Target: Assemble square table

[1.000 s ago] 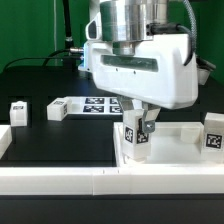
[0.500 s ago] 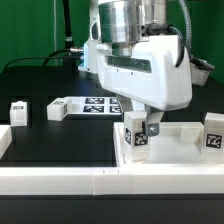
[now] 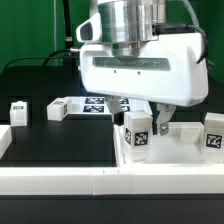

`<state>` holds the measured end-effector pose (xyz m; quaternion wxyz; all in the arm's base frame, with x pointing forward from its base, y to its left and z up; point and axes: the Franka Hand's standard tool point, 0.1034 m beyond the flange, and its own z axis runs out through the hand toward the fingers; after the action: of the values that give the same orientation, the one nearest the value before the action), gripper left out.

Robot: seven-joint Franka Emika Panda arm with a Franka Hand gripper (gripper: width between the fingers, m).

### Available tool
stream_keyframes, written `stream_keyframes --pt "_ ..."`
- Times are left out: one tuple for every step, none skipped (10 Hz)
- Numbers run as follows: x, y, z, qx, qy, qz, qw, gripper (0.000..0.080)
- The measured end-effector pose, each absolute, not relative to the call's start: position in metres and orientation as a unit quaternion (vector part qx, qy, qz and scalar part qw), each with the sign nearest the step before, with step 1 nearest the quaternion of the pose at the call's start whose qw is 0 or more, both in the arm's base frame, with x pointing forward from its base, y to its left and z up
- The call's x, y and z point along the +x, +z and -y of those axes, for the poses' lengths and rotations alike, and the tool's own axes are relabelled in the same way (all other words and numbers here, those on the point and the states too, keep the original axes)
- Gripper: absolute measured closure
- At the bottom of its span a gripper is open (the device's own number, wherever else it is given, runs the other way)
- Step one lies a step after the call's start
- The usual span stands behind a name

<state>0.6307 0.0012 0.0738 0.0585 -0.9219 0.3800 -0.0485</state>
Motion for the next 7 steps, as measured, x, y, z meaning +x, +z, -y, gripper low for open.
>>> stream_keyframes --pt "0.6308 0.0742 -0.0004 -0.945 -0.052 -0.320 0.054 0.0150" --pt "0.6318 0.0753 0.0000 -0.964 -0.055 -0.254 0.047 0.0150" --pt "0.6323 0.0756 0.0015 -0.978 -0.058 -0.196 0.044 0.0150" --pt "0.6324 0.0755 0.0043 -0.988 -0.059 -0.135 0.040 0.0150" --pt "0.6334 0.0756 0.0044 -0.993 -0.060 -0.091 0.038 0.0150" --pt "0.6333 0.0750 0.0033 -0.995 -0.060 -0.066 0.035 0.0150" --pt "0.6332 0.0750 0.0029 -0.998 -0.061 -0.011 0.026 0.0150"
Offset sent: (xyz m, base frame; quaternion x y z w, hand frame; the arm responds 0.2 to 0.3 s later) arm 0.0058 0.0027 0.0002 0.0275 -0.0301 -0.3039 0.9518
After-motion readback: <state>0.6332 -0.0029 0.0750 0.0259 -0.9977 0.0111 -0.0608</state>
